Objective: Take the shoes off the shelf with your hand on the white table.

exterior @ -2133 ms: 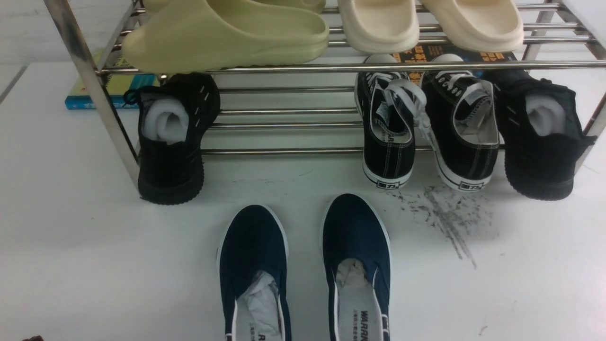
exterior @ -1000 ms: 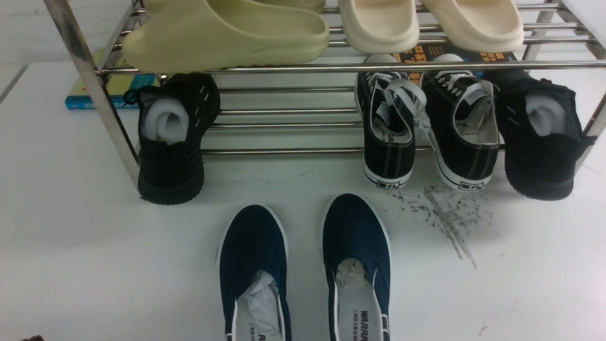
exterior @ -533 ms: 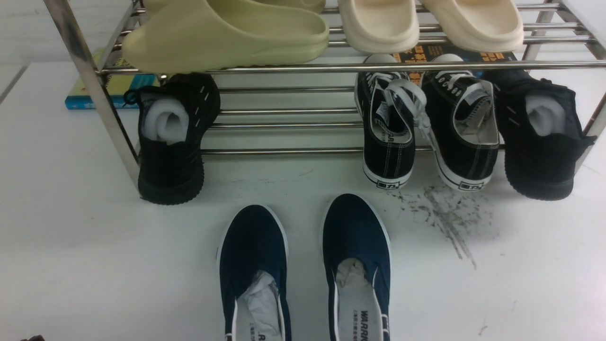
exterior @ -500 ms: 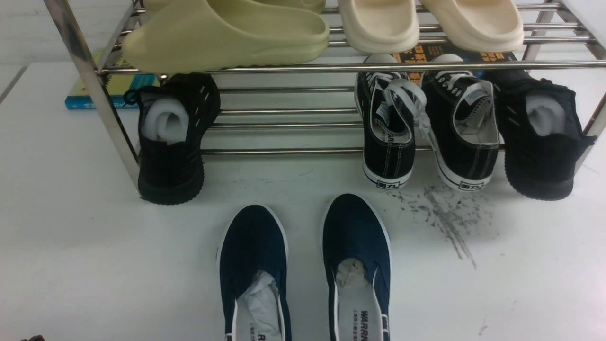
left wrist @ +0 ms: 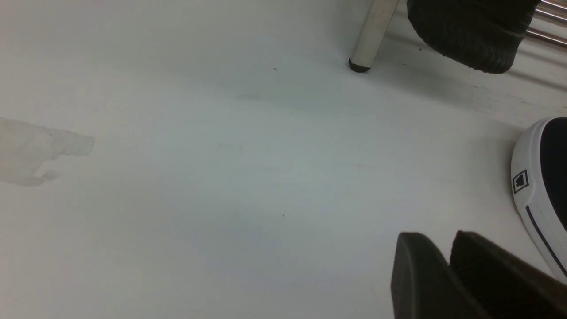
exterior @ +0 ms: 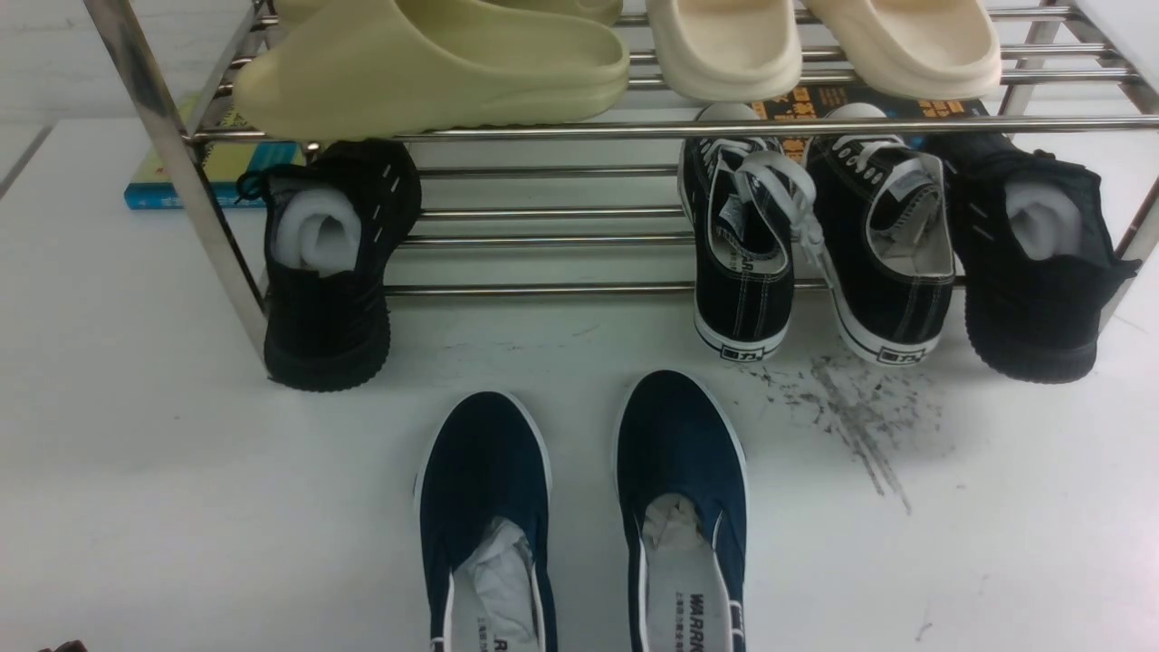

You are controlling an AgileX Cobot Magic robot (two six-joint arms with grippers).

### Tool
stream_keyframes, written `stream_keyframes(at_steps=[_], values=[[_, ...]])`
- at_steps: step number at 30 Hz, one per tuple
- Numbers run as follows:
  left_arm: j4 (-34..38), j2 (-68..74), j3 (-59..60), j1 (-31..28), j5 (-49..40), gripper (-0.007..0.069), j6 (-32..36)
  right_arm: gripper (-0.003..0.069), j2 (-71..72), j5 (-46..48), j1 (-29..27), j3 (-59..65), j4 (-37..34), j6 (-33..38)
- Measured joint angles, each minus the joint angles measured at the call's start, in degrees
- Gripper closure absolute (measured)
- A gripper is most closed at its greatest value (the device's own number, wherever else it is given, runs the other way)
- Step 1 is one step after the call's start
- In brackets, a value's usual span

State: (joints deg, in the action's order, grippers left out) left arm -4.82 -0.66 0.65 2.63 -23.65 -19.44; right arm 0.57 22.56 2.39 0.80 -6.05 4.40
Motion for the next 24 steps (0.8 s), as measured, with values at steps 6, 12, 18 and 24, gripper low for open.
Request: stream_keyframes(at_steps=[6,12,18,24], values=[[0.0,0.0,0.0,0.0,0.0,0.0483,0.0,0.0419,0.0,0.0,0.0,0.0,0.0,0.0],[0.0,0.0,0.0,0.0,0.0,0.0482,0.0,0.0419,0.0,0.0,0.0,0.0,0.0,0.0],[0.0,0.0,0.0,0.0,0.0,0.0478,0.0,0.0419,0.0,0.0,0.0,0.0,0.0,0.0],[-0.1,0.0,0.0,0.0,0.0,0.0471,0.0,0.0419,0.0,0.0,0.0,0.0,0.0,0.0]])
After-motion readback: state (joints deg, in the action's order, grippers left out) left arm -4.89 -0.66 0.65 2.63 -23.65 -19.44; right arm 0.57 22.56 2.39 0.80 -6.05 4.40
